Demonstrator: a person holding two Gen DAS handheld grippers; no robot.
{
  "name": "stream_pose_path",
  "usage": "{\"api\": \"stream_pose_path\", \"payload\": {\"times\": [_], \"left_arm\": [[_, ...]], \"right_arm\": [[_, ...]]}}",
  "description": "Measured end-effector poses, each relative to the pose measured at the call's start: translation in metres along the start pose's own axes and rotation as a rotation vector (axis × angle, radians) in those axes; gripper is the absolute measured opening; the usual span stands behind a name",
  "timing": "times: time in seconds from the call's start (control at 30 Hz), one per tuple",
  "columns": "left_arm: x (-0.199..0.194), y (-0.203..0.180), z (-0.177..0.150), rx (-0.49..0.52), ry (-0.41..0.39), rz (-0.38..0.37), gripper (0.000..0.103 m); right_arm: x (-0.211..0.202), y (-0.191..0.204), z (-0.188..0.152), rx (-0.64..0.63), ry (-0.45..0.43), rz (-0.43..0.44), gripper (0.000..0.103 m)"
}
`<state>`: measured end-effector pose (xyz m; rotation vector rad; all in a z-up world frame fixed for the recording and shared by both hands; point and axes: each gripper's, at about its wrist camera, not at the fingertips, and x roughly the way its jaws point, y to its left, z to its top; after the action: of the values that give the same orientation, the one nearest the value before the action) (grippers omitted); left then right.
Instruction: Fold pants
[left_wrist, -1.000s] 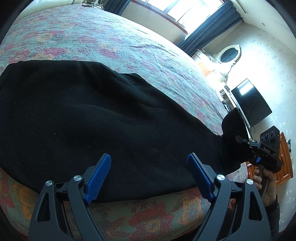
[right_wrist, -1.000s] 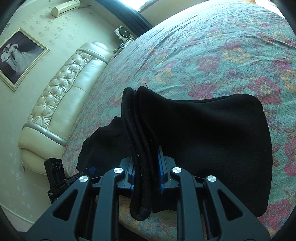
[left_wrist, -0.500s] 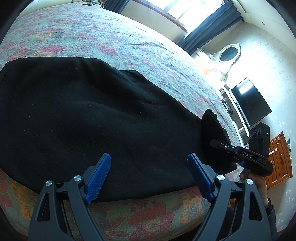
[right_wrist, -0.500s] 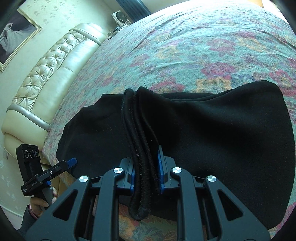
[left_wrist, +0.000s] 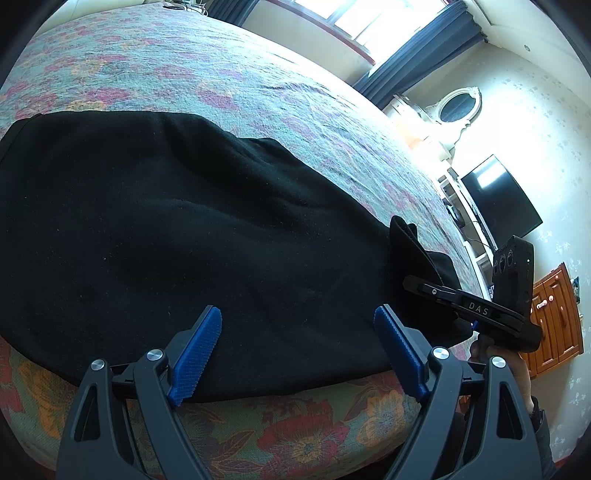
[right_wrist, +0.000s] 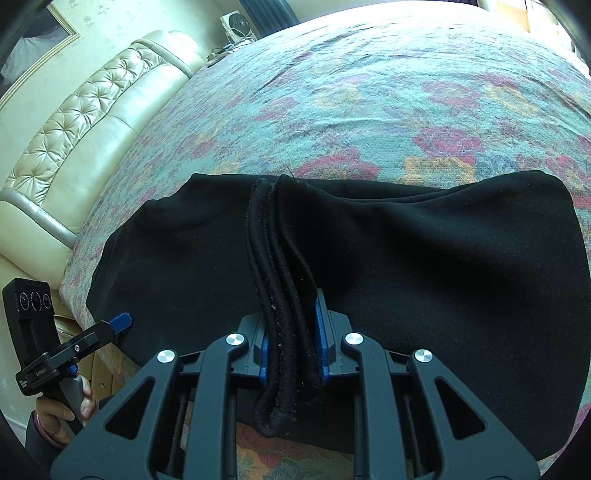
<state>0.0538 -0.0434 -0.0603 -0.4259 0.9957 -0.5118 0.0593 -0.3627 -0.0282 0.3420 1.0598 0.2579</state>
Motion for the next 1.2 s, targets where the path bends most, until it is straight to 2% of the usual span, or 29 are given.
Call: {"api": "stream_pose_path", "payload": {"times": [0.47, 1.2], "left_arm": [[0.001, -0.001, -0.002, -0.006, -0.001, 0.0, 0.084], [-0.003, 0.009, 0.004, -0.02, -0.008, -0.001, 0.084]], "right_arm": [[0.017, 0.028, -0.002, -0.104, 0.003, -0.141, 0.022], [0.039, 0.052, 0.0, -0.094, -0.037, -0.184, 0.024]]}}
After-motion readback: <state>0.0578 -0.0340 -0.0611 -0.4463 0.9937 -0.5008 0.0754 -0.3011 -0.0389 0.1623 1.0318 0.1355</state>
